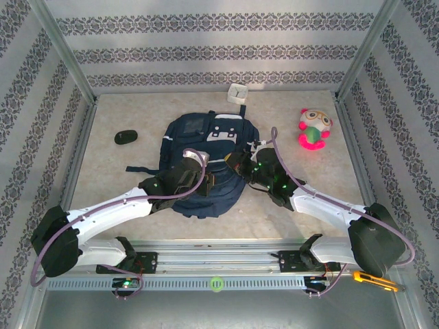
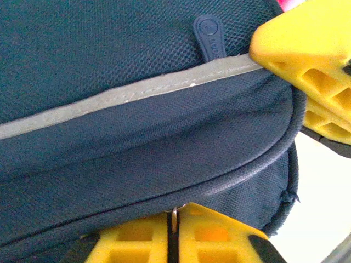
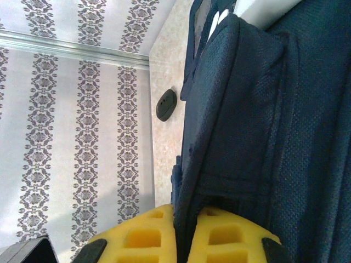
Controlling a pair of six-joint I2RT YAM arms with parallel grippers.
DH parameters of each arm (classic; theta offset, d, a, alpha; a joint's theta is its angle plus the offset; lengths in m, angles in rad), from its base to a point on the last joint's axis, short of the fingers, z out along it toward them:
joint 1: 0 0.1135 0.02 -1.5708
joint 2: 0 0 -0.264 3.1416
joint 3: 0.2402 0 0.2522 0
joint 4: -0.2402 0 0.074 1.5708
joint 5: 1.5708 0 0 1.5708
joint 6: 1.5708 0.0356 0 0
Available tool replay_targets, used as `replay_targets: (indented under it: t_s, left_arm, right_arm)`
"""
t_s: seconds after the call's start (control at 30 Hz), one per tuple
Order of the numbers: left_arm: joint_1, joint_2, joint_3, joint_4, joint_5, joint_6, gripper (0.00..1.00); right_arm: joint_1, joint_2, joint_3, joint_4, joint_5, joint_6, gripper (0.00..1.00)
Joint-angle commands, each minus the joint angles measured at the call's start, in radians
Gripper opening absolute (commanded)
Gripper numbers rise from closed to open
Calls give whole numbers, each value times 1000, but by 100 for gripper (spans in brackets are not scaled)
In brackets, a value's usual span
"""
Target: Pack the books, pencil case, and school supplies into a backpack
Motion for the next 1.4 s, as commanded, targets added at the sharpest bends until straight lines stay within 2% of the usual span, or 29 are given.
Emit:
replay_targets:
  t_s: [0.0,0.23,0.4,0.53,0.63,0.67,0.7,0.73,0.8,0.87,0.97,1.07,1.23,1.27,1.3,1.37]
  left_arm:
    - [14,-19,28,-49,-104,-6,0]
    - [47,-94,-15,-202,-128,-12,0]
    - [73,-183,-84,-227,-131,-5,0]
    - [104,-220,-142,-121,-55,72,0]
    - [131,-195,-133,-57,64,157,0]
    - [133,-181,-119,-49,102,184,0]
    - [134,-168,-106,-43,135,210,0]
    - [135,-153,-89,-40,168,234,0]
    - [137,-125,-64,-38,218,265,0]
    - [139,-106,-43,-45,267,283,0]
    - [145,-95,-26,-51,322,297,0]
    - [148,-96,-21,-45,336,307,0]
    - [153,-98,-14,-47,340,308,0]
    - [154,-97,-14,-45,366,310,0]
    - [155,-98,-16,-41,387,313,0]
    - [155,-95,-19,-33,403,317,0]
  right_arm:
    - [-17,-49,16,72,9,-32,0]
    - [-95,-83,-2,43,-67,-54,0]
    - [-187,-102,-26,-8,-154,-75,0]
    - [-226,-98,-34,-10,-217,-81,0]
    - [-247,-96,-20,-11,-281,-120,0]
    - [-257,-96,-11,-14,-319,-159,5]
    - [-267,-105,-5,-17,-348,-208,15]
    - [-280,-120,2,-38,-377,-271,26]
    - [-310,-169,22,-149,-423,-422,42]
    - [-323,-238,52,-326,-433,-680,50]
    - [-311,-314,134,-596,-355,-1008,54]
    - [-271,-329,221,-730,-291,-1252,54]
    - [-174,-313,256,-754,-261,-1484,58]
    - [-68,-277,264,-765,-276,-1809,61]
    - [-20,-228,265,-757,-302,-2008,64]
    - [-11,-160,289,-715,-324,-2072,64]
